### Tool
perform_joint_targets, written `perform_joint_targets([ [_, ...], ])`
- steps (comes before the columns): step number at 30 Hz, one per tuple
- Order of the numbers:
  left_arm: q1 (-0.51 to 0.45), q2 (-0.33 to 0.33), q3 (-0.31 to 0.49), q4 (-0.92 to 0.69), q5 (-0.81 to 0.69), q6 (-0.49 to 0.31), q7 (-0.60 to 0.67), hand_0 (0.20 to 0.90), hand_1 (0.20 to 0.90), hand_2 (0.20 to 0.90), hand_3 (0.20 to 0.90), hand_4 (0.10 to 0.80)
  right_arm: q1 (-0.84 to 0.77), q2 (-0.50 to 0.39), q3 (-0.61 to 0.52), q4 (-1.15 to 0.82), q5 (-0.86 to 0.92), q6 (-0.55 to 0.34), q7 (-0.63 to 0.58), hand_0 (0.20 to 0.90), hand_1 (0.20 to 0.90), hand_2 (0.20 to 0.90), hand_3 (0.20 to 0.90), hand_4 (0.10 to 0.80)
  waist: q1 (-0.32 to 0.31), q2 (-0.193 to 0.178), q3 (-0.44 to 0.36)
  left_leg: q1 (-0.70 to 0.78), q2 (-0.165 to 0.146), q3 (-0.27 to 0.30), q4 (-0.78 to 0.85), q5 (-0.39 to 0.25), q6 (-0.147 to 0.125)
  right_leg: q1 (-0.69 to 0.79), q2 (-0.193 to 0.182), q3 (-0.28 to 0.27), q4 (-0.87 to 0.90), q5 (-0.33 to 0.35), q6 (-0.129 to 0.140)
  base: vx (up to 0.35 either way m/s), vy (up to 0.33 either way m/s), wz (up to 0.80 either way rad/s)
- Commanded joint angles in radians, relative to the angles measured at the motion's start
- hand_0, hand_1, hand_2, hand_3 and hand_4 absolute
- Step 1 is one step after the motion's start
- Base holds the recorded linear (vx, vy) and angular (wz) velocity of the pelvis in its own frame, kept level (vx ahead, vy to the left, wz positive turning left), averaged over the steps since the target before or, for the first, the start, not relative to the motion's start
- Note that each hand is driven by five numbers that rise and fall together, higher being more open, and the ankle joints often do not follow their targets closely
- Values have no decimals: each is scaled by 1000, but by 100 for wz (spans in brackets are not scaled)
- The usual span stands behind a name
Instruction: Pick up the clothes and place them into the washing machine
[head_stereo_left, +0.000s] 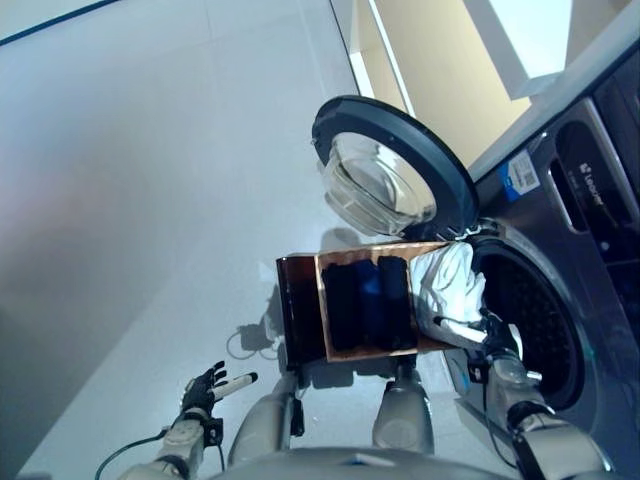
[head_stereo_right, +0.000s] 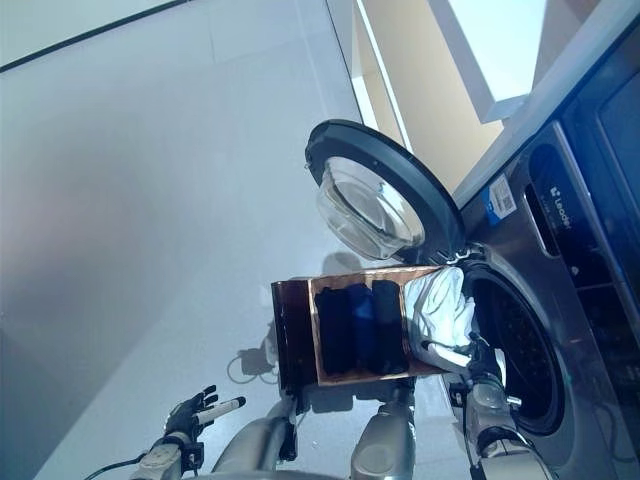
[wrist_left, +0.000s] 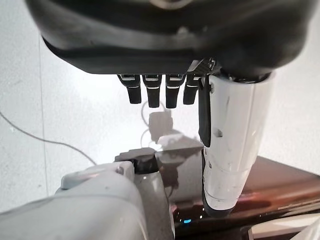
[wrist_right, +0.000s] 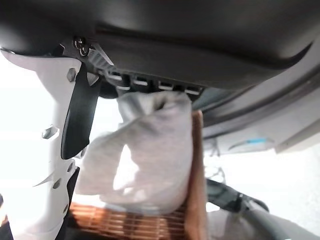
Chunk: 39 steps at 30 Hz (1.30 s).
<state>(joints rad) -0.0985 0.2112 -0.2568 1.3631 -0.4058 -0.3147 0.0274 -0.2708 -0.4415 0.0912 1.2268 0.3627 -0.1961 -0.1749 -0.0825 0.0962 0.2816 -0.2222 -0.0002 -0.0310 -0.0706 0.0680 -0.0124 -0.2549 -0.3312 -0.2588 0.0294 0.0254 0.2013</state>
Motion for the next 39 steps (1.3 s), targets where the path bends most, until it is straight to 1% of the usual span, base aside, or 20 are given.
perform_joint_targets([
  [1, 2, 67, 3, 2, -29, -24, 15, 900, 900, 900, 900, 800, -62, -58, 29, -23, -10, -57, -32, 900, 900, 900, 900, 800, 38, -53, -22, -38, 78, 32, 105, -63, -103, -172, -84, 103, 107, 164, 11, -45, 10, 3],
  [5, 0, 68, 0, 4, -28, -25, 17, 900, 900, 900, 900, 800, -90, -77, 45, -13, -37, -48, -41, 900, 900, 900, 900, 800, 45, -48, -20, -53, 75, 32, 102, -57, -104, -189, -86, 106, 107, 167, 11, -12, 1, 1],
  [11, -10, 61, -15, -26, -38, -31, 19, 900, 900, 900, 900, 800, -150, -117, 98, 9, -93, -34, -50, 900, 900, 900, 900, 800, 63, -26, -1, -83, 60, 19, 96, -42, -100, -225, -99, 124, 124, 167, 10, -43, 7, 4],
  [19, -33, 45, -44, -100, -30, -28, 17, 900, 900, 900, 900, 800, -231, -142, 223, 133, -259, 30, -56, 900, 900, 900, 900, 800, 99, 15, 26, -121, 38, -17, 104, -25, -98, -242, -121, 112, 159, 152, 3, -36, -6, 13],
  [20, -33, 47, -46, -111, -30, -28, 15, 900, 900, 900, 900, 800, -238, -143, 230, 131, -263, 32, -56, 848, 848, 848, 848, 763, 101, 18, 28, -126, 35, -22, 106, -23, -97, -244, -124, 113, 163, 151, 2, -31, 0, 23],
  [21, -32, 46, -50, -124, -28, -29, 15, 900, 900, 900, 900, 800, -238, -143, 227, 137, -263, 31, -59, 571, 571, 571, 571, 565, 104, 21, 30, -128, 33, -24, 107, -23, -96, -246, -128, 113, 168, 150, 2, -24, 8, 18],
  [22, -30, 47, -51, -127, -30, -29, 11, 900, 900, 900, 900, 800, -238, -140, 223, 135, -253, 30, -57, 527, 527, 527, 527, 533, 107, 23, 32, -130, 30, -26, 110, -23, -95, -249, -129, 114, 172, 148, 1, -19, 13, 18],
  [23, -30, 47, -52, -124, -29, -28, 11, 900, 900, 900, 900, 800, -236, -137, 218, 135, -253, 27, -59, 296, 296, 296, 296, 369, 108, 23, 34, -131, 26, -28, 110, -23, -94, -251, -130, 113, 173, 148, 2, -15, 14, 17],
  [24, -30, 48, -53, -126, -31, -30, 12, 900, 900, 900, 900, 800, -236, -137, 217, 129, -253, 28, -61, 200, 200, 200, 200, 300, 107, 23, 35, -132, 25, -29, 109, -23, -93, -251, -130, 114, 173, 148, 2, -16, 22, 14],
  [33, -55, 48, -45, -89, -25, -26, 33, 900, 900, 900, 900, 800, -219, -112, 199, 104, -238, 25, -77, 200, 200, 200, 200, 300, 100, 14, 35, -127, 20, -27, 103, -26, -91, -251, -138, 116, 165, 155, 7, -9, 15, 7],
  [39, -58, 47, -40, -82, -16, -25, 34, 900, 900, 900, 900, 800, -189, -102, 165, 106, -209, 23, -83, 200, 200, 200, 200, 300, 98, 7, 32, -119, 22, -28, 103, -28, -92, -237, -141, 111, 164, 153, 9, 0, 2, 4],
])
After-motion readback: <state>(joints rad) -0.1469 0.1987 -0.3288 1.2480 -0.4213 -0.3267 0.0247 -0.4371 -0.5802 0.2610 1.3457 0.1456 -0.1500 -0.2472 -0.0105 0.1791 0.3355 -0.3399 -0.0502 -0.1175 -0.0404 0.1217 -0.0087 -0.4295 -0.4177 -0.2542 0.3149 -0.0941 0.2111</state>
